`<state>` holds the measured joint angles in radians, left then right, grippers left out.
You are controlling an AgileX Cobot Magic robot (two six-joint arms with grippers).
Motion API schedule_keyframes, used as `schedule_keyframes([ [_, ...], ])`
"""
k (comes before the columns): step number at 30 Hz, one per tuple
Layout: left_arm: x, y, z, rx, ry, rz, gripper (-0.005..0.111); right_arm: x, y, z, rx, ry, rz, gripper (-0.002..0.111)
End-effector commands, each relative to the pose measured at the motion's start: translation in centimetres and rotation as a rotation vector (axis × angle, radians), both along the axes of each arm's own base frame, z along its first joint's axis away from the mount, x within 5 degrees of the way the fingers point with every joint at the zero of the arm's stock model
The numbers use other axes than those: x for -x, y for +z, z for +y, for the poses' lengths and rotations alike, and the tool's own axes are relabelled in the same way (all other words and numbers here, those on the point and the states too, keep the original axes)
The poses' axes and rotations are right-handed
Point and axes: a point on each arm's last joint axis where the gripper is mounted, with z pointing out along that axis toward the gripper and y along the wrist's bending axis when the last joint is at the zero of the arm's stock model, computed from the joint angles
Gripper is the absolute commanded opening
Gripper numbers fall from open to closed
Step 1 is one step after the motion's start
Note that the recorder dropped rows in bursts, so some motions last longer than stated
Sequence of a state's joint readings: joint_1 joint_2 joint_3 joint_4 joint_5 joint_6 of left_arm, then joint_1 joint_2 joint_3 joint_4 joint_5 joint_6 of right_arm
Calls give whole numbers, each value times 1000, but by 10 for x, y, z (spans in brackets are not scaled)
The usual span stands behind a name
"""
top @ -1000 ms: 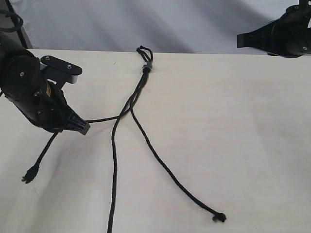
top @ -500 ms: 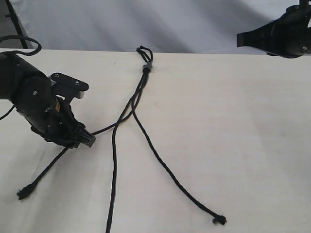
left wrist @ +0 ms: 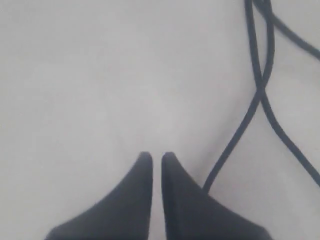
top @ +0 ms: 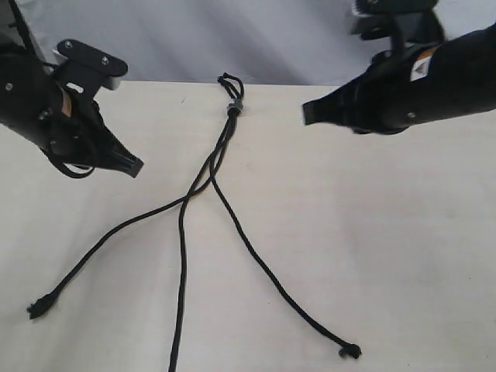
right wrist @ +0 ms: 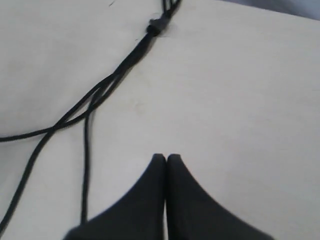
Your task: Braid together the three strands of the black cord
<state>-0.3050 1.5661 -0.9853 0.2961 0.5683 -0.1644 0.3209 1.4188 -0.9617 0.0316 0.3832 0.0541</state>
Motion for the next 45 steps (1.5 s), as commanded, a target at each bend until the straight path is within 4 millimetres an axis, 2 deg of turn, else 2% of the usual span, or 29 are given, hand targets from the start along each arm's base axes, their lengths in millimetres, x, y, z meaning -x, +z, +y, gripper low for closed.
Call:
schedule_keyframes([
  [1, 7, 30, 8, -9, 31, -115, 0, 9, -24, 50, 21, 152, 79, 0],
  [4, 9, 43, 13, -18, 67, -187, 0, 17, -42, 86, 48, 250, 153, 0],
  [7, 11, 49, 18, -39, 99, -226, 0, 25, -74, 147, 109, 385, 256, 0],
  [9, 12, 48, 19, -56, 102, -219, 0, 25, -90, 175, 175, 441, 317, 1],
  [10, 12, 48, 19, -57, 103, -217, 0, 25, -95, 182, 194, 452, 345, 5],
  [12, 12, 48, 19, -62, 100, -220, 0, 23, -109, 201, 235, 454, 423, 29],
  [14, 12, 48, 19, -61, 99, -221, 0, 22, -121, 208, 259, 435, 484, 47],
  [16, 12, 48, 19, -61, 99, -221, 0, 22, -131, 211, 240, 419, 523, 52],
  [19, 12, 48, 19, -58, 103, -221, 0, 23, -145, 212, 251, 412, 557, 52],
  [22, 11, 49, 19, -56, 102, -224, 0, 23, -150, 212, 258, 411, 568, 50],
  [24, 11, 49, 19, -56, 102, -224, 0, 22, -150, 212, 264, 420, 564, 40],
  [29, 11, 49, 19, -56, 102, -224, 0, 23, -150, 212, 290, 470, 550, 3],
  [32, 11, 49, 19, -56, 102, -224, 0, 20, -135, 212, 329, 514, 526, 0],
  [34, 11, 49, 19, -53, 104, -223, 0, 13, -108, 208, 426, 541, 459, 0],
  [35, 12, 48, 19, -55, 106, -220, 0, 7, -91, 204, 504, 544, 395, 0],
  [37, 12, 48, 19, -56, 107, -219, 0, -4, -70, 189, 627, 477, 298, 0],
  [39, 12, 48, 19, -56, 107, -219, 0, -20, -64, 171, 730, 426, 245, 0],
  [41, 12, 48, 19, -50, 115, -220, 0, -35, -74, 153, 717, 376, 284, 0],
  [42, 12, 48, 19, -50, 115, -220, 0, -42, -85, 143, 718, 353, 322, 0],
  [45, 12, 48, 19, -46, 116, -218, 0, -51, -110, 122, 728, 296, 402, 0],
])
